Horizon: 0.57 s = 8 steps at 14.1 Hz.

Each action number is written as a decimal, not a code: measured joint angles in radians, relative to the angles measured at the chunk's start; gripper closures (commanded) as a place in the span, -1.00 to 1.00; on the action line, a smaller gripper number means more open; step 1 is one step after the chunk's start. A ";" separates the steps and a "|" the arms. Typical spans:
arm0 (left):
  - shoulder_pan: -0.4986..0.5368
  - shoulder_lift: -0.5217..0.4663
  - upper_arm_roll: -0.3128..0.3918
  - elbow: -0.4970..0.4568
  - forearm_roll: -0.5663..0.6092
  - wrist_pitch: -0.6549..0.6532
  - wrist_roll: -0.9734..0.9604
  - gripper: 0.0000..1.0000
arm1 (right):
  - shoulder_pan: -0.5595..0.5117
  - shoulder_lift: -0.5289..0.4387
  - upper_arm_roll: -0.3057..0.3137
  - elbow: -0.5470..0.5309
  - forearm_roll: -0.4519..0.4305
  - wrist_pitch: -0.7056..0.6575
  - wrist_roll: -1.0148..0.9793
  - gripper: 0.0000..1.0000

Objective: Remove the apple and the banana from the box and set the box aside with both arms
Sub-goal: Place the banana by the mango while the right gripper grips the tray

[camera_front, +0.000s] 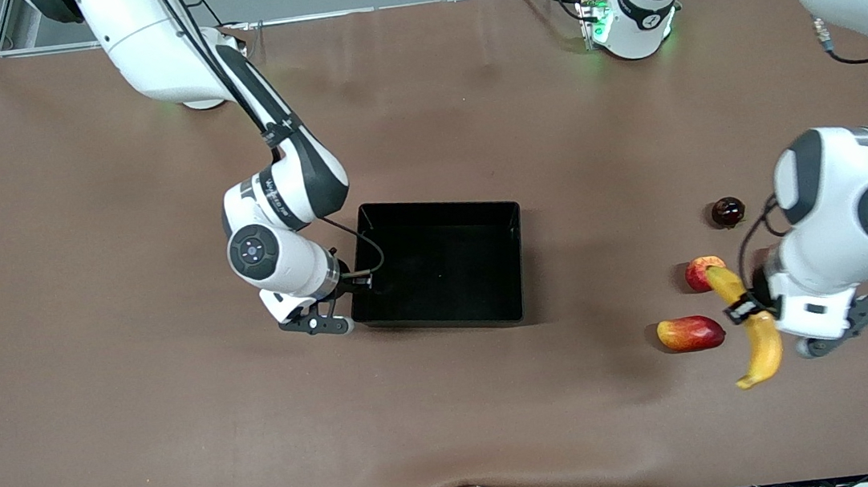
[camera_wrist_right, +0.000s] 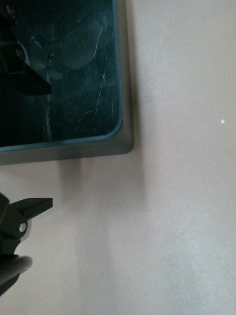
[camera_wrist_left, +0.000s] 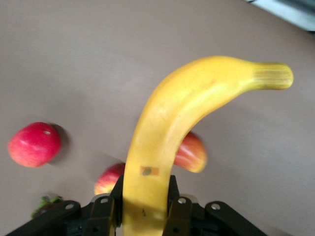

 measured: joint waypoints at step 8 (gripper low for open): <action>0.151 0.177 0.009 -0.056 0.135 0.192 0.025 1.00 | 0.012 -0.002 -0.012 -0.006 -0.011 -0.006 0.000 1.00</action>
